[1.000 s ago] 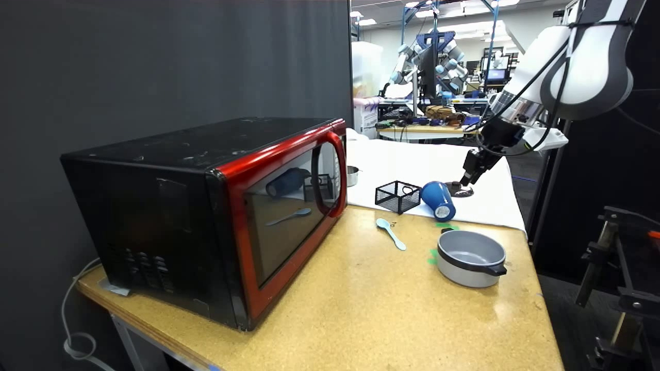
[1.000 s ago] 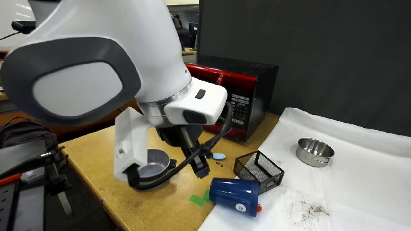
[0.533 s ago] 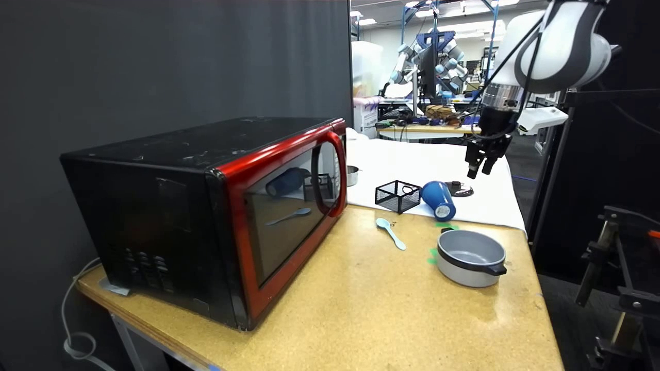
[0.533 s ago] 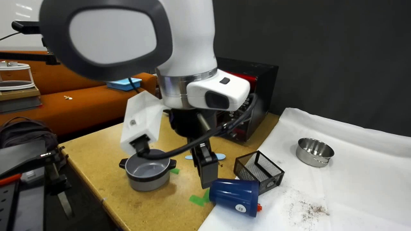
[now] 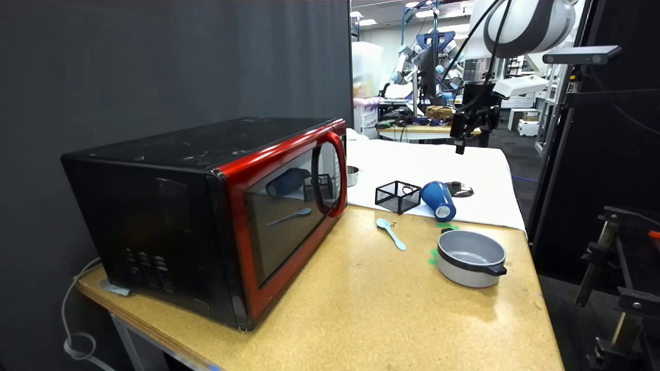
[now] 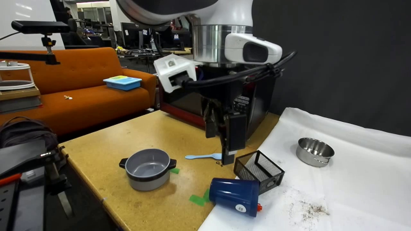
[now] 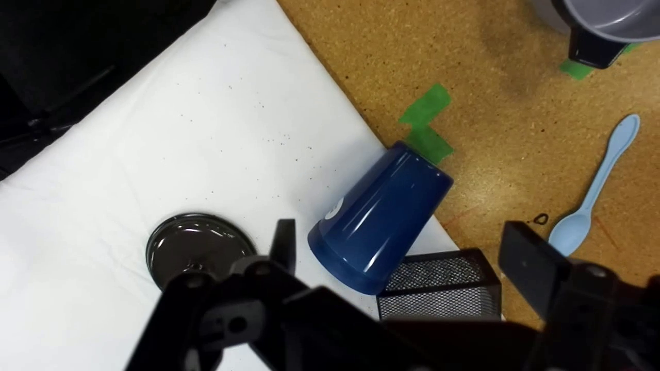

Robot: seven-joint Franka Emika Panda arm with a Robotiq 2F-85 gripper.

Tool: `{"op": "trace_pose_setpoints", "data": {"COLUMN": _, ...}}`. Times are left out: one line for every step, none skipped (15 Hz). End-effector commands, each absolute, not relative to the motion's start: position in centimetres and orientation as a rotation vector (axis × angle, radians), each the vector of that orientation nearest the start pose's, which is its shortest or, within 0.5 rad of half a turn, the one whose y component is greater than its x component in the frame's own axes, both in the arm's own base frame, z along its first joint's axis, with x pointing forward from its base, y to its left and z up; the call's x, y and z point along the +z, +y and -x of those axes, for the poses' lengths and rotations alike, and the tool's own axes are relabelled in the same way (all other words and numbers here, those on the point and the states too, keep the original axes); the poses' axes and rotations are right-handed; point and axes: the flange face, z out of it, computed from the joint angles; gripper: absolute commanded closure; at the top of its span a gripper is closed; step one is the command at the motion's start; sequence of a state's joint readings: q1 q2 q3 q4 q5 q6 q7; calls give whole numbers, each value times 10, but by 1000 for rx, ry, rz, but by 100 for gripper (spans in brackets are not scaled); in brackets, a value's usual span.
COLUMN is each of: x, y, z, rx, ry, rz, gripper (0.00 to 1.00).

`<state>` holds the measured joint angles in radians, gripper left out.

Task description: Put the marker inside the blue cup

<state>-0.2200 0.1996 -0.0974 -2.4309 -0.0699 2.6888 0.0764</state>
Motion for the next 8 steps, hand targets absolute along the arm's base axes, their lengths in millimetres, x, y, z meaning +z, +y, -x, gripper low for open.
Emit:
{"op": "trace_pose_setpoints", "data": {"x": 231, "y": -161, "z": -490, "rx": -7, "ry": 586, "rz": 3142, "gripper": 0}}
{"op": "trace_pose_setpoints", "data": {"x": 232, "y": -164, "z": -494, "rx": -3, "ry": 603, "rz": 3136, "gripper": 0}}
{"op": "trace_pose_setpoints", "data": {"x": 231, "y": -167, "z": -499, "rx": 5, "ry": 624, "rz": 3125, "gripper": 0}}
{"op": "trace_pose_setpoints", "data": {"x": 230, "y": -169, "z": -503, "rx": 1, "ry": 648, "rz": 3114, "gripper": 0}}
{"op": "trace_pose_setpoints", "data": {"x": 228, "y": -173, "z": -508, "rx": 1, "ry": 675, "rz": 3102, "gripper": 0}}
{"op": "trace_pose_setpoints", "data": {"x": 225, "y": -176, "z": -512, "rx": 0, "ry": 706, "rz": 3091, "gripper": 0}}
{"op": "trace_pose_setpoints", "data": {"x": 222, "y": -180, "z": -516, "rx": 7, "ry": 741, "rz": 3079, "gripper": 0}}
{"op": "trace_pose_setpoints", "data": {"x": 218, "y": -183, "z": -520, "rx": 7, "ry": 772, "rz": 3070, "gripper": 0}}
